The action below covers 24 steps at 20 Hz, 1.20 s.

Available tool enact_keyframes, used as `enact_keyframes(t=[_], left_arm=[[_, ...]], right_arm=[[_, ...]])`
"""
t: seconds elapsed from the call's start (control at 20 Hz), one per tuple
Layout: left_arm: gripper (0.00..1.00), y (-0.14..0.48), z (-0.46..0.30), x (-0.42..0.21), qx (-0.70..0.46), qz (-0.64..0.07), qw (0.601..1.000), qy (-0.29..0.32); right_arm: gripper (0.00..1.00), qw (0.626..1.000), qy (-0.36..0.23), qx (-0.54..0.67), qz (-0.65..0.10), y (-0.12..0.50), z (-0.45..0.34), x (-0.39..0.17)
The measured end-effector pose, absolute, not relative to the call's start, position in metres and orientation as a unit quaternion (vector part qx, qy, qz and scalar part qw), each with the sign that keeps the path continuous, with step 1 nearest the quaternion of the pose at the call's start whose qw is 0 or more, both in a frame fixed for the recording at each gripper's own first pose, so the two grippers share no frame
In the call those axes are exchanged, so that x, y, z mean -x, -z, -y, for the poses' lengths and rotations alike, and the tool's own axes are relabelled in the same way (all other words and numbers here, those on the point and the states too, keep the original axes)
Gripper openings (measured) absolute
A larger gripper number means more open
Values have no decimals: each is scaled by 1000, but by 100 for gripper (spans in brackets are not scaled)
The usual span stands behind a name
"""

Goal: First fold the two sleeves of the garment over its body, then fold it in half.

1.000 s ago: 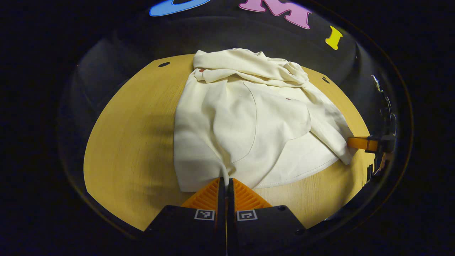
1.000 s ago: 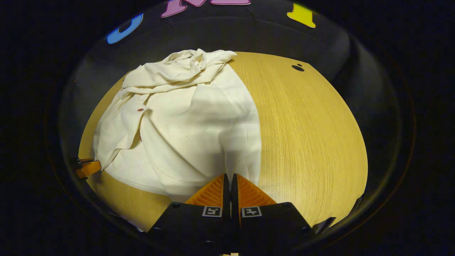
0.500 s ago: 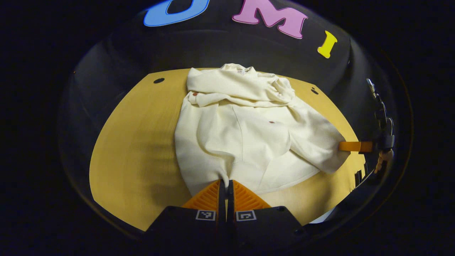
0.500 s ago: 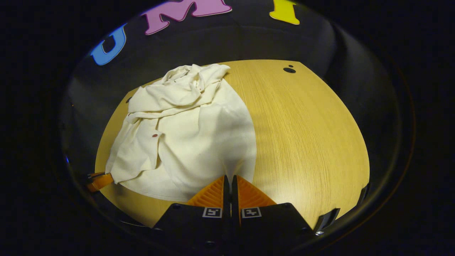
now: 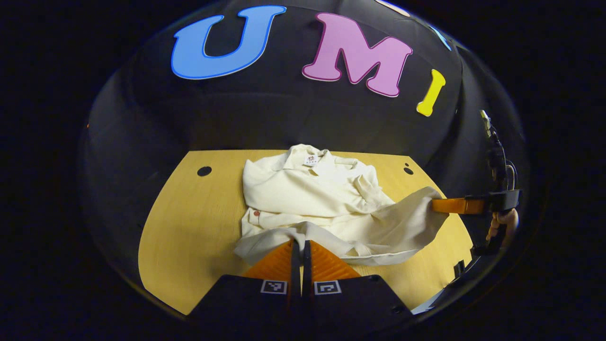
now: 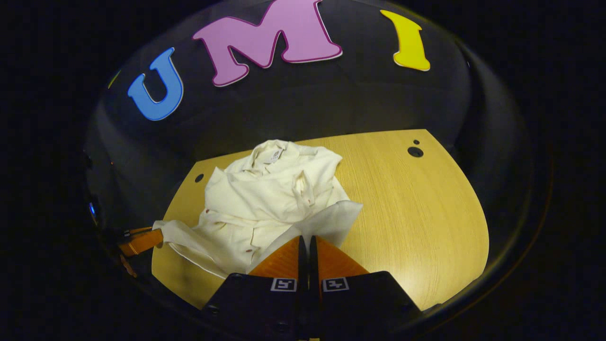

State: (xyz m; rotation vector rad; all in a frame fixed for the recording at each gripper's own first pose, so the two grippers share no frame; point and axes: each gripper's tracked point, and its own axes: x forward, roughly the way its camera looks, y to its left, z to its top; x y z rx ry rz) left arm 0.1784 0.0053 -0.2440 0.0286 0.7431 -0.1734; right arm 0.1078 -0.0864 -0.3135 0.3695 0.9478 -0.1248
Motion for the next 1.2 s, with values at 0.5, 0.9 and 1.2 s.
enact_keyframes(t=[0.5,0.9,1.2], left_arm=[[6,222,-31,-358,12,-286,953,102],[8,302,-60,-482,24,-255,962,90],[69,346,-71,-501,-5,-256,965,61]], right_arm=[[5,905,87,-174,-378,315,124,-286],[6,921,108,-79,-366,402,154,-379],[80,929,137,-37,-343,432,164,-399]])
